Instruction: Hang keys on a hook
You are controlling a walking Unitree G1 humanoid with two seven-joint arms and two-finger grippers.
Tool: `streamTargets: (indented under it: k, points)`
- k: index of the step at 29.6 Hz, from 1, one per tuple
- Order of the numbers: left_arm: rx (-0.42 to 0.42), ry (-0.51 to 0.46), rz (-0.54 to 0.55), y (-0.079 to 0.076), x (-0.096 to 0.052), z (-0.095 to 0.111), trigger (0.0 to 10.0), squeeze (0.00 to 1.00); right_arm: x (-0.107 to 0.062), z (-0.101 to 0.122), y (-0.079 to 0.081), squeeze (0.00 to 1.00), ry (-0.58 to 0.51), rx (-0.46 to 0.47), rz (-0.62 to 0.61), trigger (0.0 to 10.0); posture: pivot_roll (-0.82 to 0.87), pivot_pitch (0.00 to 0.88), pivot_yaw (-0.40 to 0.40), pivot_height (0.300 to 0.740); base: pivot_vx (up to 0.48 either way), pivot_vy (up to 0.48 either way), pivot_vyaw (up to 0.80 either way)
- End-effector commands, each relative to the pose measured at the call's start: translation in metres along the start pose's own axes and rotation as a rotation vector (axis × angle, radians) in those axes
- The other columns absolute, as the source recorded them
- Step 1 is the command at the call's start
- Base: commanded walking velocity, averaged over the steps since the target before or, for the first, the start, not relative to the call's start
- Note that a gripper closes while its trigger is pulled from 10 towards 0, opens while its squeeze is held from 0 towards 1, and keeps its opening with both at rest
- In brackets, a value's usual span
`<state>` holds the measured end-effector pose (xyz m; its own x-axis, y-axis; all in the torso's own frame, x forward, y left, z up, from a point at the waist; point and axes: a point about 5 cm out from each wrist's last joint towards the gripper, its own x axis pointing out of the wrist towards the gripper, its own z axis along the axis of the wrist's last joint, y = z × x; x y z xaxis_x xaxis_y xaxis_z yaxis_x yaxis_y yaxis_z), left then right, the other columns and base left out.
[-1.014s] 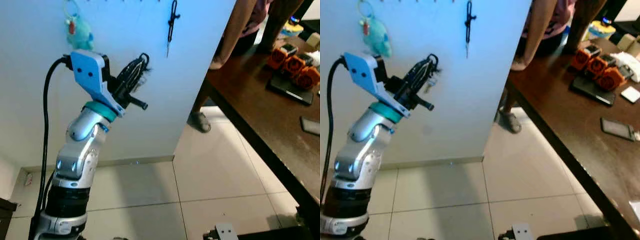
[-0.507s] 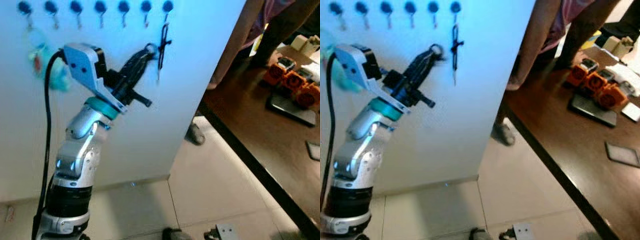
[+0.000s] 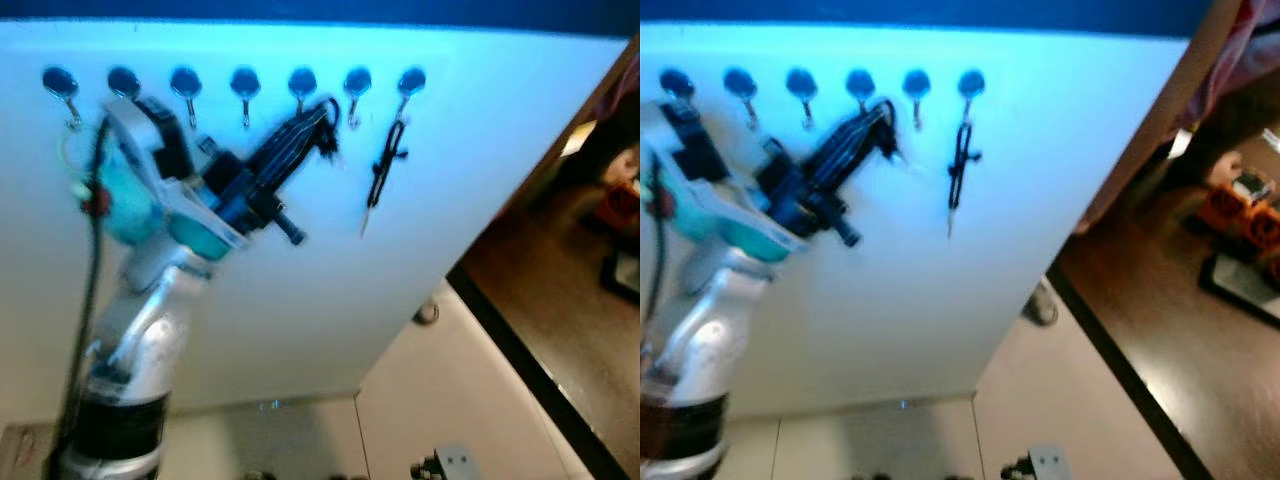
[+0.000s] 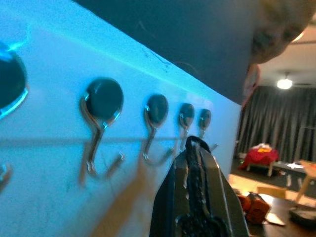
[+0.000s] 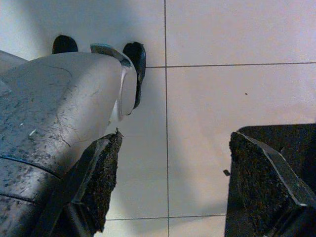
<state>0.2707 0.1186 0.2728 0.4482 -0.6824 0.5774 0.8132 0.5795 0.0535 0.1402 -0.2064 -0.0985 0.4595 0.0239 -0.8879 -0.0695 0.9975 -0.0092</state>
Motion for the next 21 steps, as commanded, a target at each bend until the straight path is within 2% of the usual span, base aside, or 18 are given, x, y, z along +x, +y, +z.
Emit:
streamTargets:
  k: [1,10,13,19,21]
  points:
    - [-0.014,0.000,-0.057,-0.007,0.001,0.001,10.0,0.00,0.000,-0.014,0.015,0.00,0.043,0.019,0.051,10.0,0.05,0.062,0.040,0.740,0.000,0.000,0.00]
    - [-0.011,0.016,-0.029,-0.008,-0.003,-0.002,10.0,0.00,0.000,-0.016,0.015,0.00,0.049,0.017,0.052,10.0,0.06,0.068,0.040,0.740,0.000,0.000,0.00]
    - [0.037,0.063,0.061,-0.007,0.000,-0.013,10.0,0.00,0.000,-0.015,0.015,0.00,0.047,0.011,0.053,10.0,0.07,0.071,0.042,0.740,0.000,0.000,0.00]
    - [0.025,0.073,0.094,-0.011,-0.002,-0.018,10.0,0.00,0.000,-0.014,0.015,0.00,0.045,0.010,0.053,10.0,0.07,0.070,0.043,0.740,0.000,0.000,0.00]
    - [0.022,0.084,0.133,-0.010,-0.008,-0.020,10.0,0.00,0.000,-0.014,0.015,0.00,0.044,0.012,0.053,10.0,0.07,0.071,0.043,0.740,0.000,0.000,0.00]
